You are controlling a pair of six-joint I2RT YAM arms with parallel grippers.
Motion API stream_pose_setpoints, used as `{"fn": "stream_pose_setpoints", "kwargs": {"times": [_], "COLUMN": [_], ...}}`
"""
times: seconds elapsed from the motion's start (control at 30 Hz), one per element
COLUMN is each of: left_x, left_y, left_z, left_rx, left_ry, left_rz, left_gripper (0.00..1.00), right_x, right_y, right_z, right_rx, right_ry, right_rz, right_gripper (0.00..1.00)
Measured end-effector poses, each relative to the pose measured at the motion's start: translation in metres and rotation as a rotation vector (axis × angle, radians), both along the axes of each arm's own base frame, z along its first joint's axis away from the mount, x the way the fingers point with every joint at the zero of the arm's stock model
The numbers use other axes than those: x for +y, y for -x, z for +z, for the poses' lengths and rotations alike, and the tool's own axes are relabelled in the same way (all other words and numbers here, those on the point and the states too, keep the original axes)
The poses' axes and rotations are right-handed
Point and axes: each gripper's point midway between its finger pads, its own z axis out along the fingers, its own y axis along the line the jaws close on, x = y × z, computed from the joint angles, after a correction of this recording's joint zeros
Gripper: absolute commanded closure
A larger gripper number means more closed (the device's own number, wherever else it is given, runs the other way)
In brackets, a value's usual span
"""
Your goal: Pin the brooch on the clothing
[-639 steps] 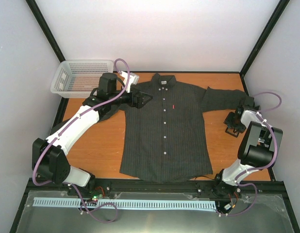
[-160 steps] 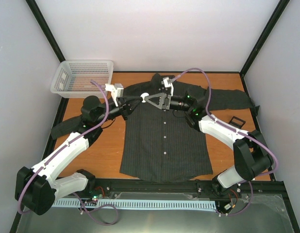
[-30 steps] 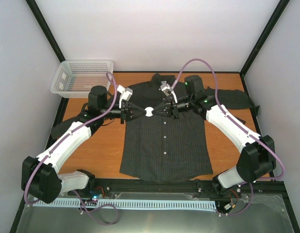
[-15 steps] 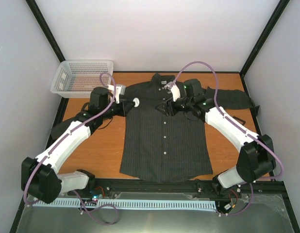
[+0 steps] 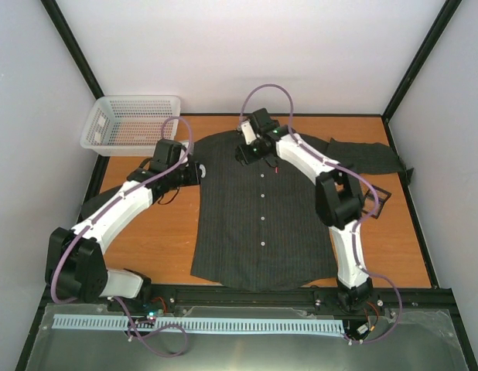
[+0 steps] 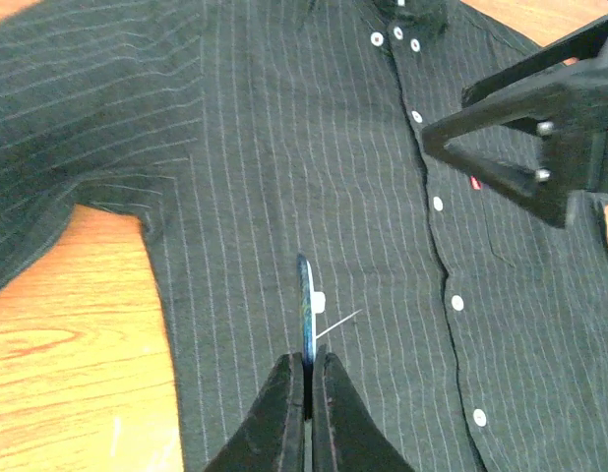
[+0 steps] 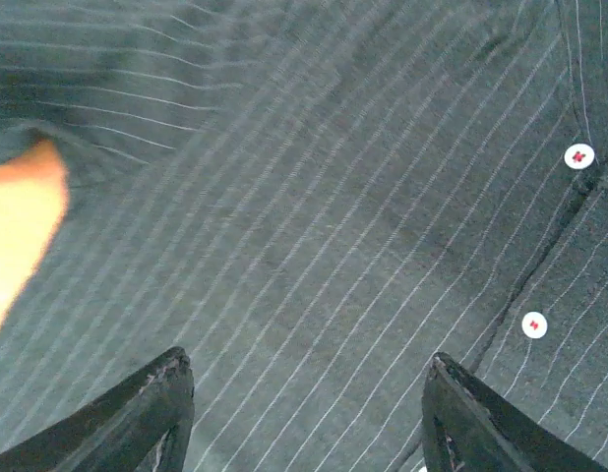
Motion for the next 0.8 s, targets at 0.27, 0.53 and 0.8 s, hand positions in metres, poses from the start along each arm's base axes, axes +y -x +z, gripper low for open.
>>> {"fn": "stream_pose_setpoints", "kwargs": {"times": [0.27,0.53,0.8], "left_x": [0.013,0.011,0.009], "left_y": [-0.011,-0.040,-0.071], "left_z": [-0.010,-0.021,-0.010], "left_rx": [0.007,0.030,-0.015], "left_ry": [-0.045,-0.082,-0.088], "left_rz": [0.061,0.096,0.125], "left_gripper": [0.99,0.99,0.99], "right_x": [0.011,0.002,0.005], "right_y": [-0.040,-0.052,-0.054], "right_z": [-0.041,-0.057,-0.089], "right_rx": [-0.006,-0.012,0.030], "right_ry": [0.192,0.284,0.308], "right_rz": [-0.049,-0.066,-0.051], "right_gripper": [0.36,0.34,0.38]}}
